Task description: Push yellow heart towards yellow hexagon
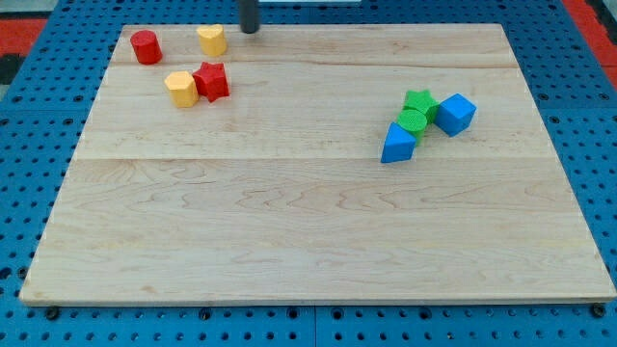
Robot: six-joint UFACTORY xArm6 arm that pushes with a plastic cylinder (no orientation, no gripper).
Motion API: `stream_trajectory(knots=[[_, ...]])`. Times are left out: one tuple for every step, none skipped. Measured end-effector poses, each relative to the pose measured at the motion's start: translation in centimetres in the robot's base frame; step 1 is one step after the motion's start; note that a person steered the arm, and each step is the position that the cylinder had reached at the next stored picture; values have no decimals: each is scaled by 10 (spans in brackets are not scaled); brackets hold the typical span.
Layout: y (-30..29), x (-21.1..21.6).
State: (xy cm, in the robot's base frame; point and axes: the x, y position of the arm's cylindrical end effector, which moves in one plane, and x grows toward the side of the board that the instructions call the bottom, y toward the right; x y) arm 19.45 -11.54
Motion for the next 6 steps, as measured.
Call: stream_trajectory(knots=[[-41,7],[-57,37],[-59,55],[-43,26],[-7,22],[-7,36]])
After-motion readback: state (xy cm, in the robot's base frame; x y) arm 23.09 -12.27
